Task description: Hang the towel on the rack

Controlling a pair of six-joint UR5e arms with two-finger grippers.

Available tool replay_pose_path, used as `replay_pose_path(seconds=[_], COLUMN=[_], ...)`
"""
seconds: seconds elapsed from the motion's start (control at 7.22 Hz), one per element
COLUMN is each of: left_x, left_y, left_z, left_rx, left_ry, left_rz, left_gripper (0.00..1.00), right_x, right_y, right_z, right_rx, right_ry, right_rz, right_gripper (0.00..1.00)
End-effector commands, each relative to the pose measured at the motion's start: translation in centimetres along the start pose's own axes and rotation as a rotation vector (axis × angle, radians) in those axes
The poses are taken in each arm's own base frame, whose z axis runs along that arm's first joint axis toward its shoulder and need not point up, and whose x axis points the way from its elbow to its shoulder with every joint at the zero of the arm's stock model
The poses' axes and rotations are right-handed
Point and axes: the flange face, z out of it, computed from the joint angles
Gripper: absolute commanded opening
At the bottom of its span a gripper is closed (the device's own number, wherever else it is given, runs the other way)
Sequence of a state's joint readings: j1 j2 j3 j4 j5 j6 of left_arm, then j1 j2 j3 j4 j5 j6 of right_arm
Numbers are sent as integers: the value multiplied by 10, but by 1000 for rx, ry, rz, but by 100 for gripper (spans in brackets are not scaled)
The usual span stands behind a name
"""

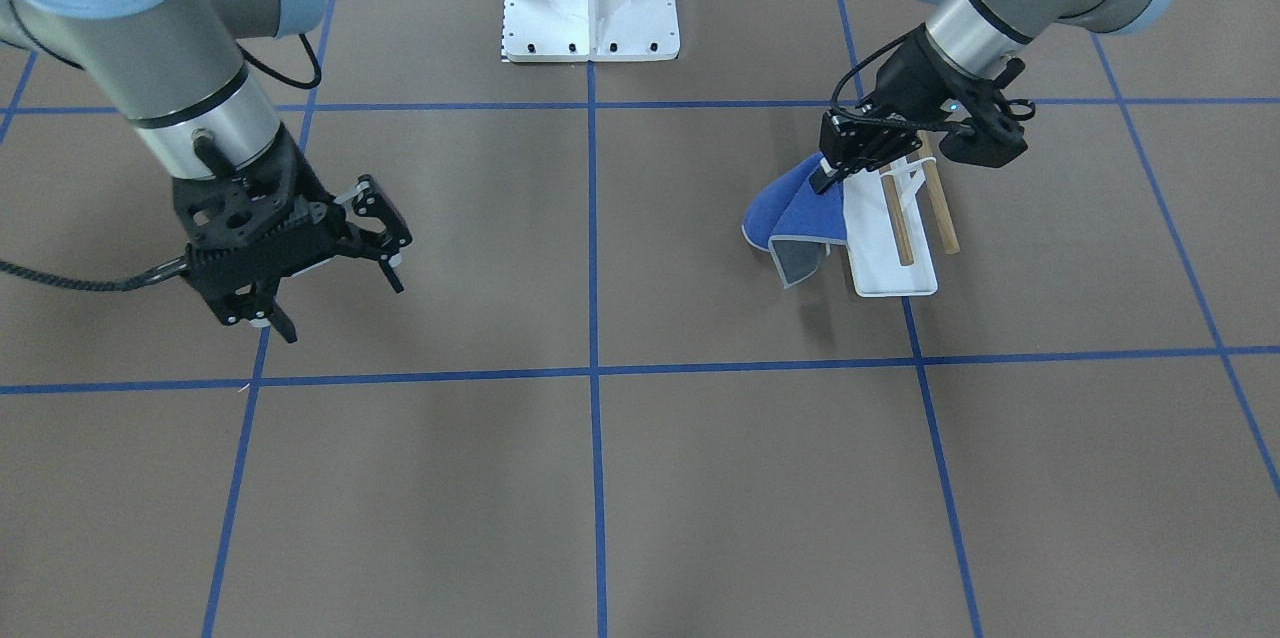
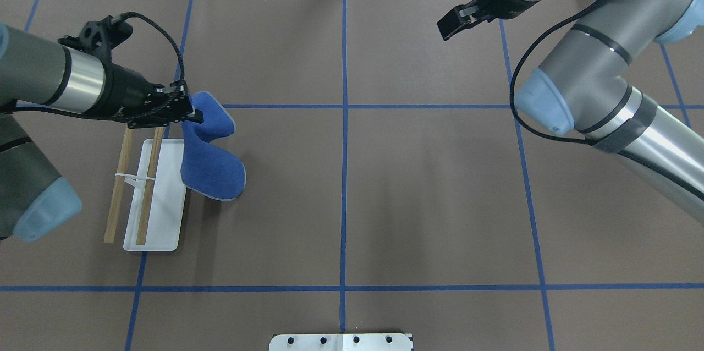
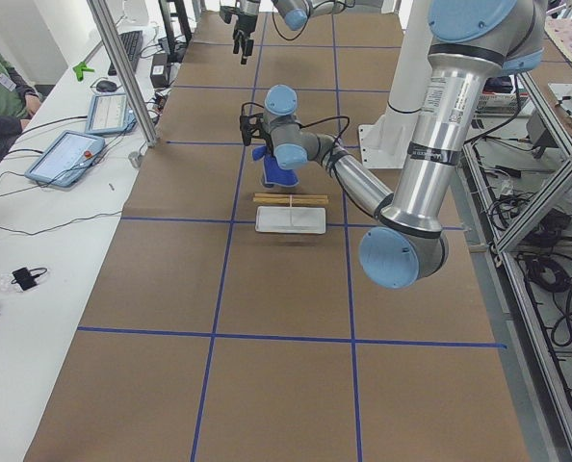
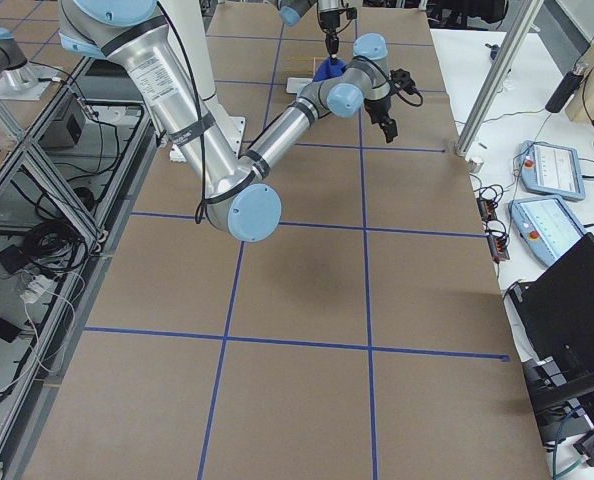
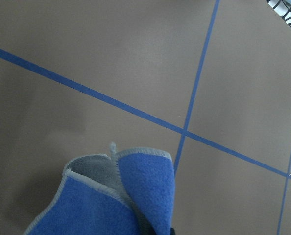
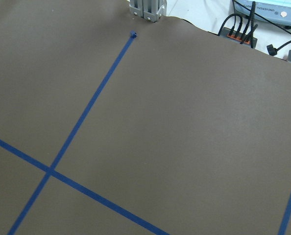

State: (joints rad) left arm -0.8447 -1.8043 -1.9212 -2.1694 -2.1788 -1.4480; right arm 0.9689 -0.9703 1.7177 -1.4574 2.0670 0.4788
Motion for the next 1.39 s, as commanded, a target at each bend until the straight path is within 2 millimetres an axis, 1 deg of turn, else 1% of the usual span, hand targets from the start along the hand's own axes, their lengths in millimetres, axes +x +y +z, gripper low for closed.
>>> replay_pose_path(seconds=[0.0, 0.14, 0.28, 0.42, 0.55, 0.69, 0.83, 0.97, 1.11, 1.25], left_x=[-58, -84, -105, -130, -150, -161, -166, -169, -172, -183], left_y=[-13, -18, -24, -25, -24, -23, -24, -25, -27, -32], left_z=[-24, -33, -46, -55, -60, -62, -60, -58, -57, -53], left_rx=[-14, -16, -17, -24, -28, -31, -34, -35, -25, -23], left_ry=[-55, -81, -97, -120, -143, -155, -163, -169, -169, -173], left_rz=[107, 145, 184, 239, 275, 286, 280, 275, 280, 278], left_gripper=[0, 0, 0, 0, 0, 0, 0, 19, 98, 98], right_x=[94, 124, 152, 182, 209, 227, 243, 265, 294, 327], right_y=[12, 20, 21, 22, 33, 37, 44, 49, 55, 70], right_z=[6, 4, 6, 5, 4, 1, 4, 6, 0, -4], right_rx=[-66, -77, -101, -118, -136, -141, -157, -175, -183, -193], right_ry=[34, 56, 49, 44, 48, 55, 55, 64, 47, 19], right_rz=[-111, -135, -144, -185, -208, -214, -223, -217, -163, -123], right_gripper=[100, 100, 100, 100, 100, 100, 100, 100, 100, 100])
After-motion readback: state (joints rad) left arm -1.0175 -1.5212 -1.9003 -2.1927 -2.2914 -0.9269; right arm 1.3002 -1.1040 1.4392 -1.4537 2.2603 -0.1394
